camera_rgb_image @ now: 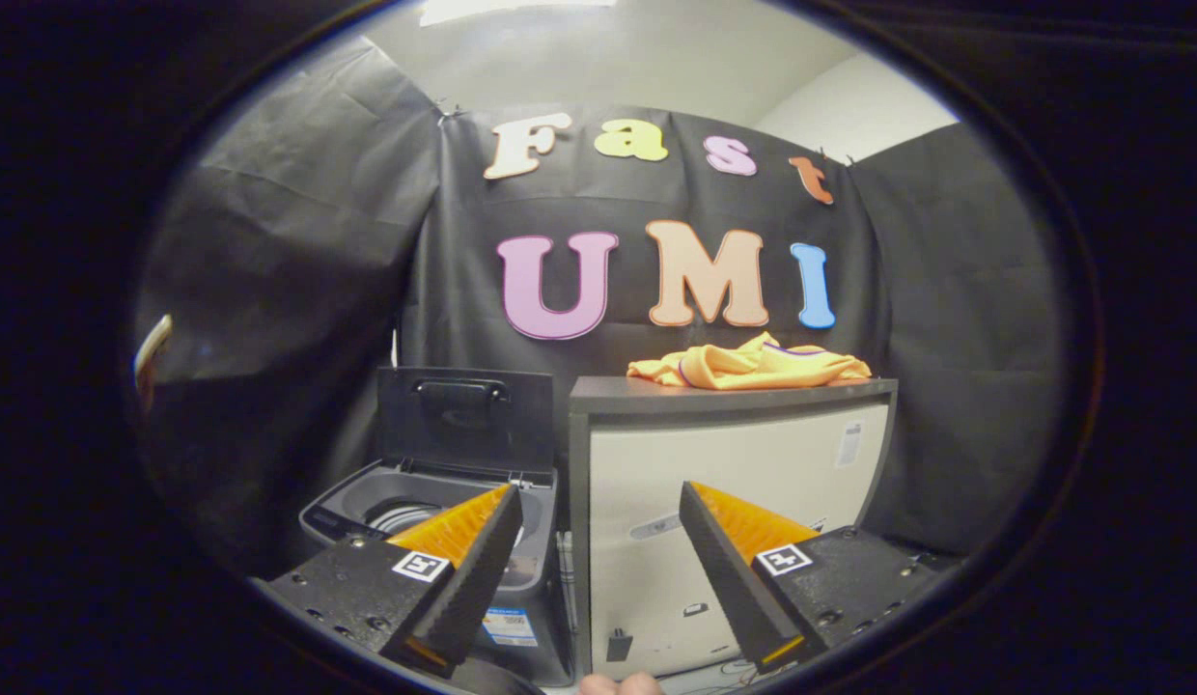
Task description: Put the clothes into the washing machine and then close the washing machine lid.
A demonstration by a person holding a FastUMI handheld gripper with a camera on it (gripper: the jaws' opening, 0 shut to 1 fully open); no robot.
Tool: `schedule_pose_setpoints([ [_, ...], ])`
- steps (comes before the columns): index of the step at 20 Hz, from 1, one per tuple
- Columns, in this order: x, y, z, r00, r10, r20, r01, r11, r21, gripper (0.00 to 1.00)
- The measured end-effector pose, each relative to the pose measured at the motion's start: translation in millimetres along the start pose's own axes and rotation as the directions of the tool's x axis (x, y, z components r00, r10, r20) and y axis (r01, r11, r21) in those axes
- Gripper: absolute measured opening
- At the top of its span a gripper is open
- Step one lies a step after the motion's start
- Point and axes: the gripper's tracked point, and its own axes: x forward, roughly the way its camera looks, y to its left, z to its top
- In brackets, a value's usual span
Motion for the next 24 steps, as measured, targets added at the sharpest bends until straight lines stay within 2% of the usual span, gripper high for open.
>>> schedule_pose_setpoints([
  [7,63.5,-40.0,52.4,0.999,-0.044,-0.026,0.044,0.999,-0.003,0.99],
  [14,128.4,-80.2,76.5,0.991,-0.106,-0.084,0.108,0.994,0.021,0.99],
  [17,162.8,-98.4,83.5,0.986,-0.101,-0.134,0.102,0.995,0.0,0.99],
  [20,195.5,-129.1,75.3,0.964,-0.127,-0.233,0.124,0.992,-0.027,1.0],
  [22,219.1,-142.2,72.7,0.957,-0.138,-0.255,0.146,0.989,0.013,1.0],
  [24,235.7,-155.6,59.7,0.932,-0.157,-0.326,0.183,0.982,0.05,1.0],
])
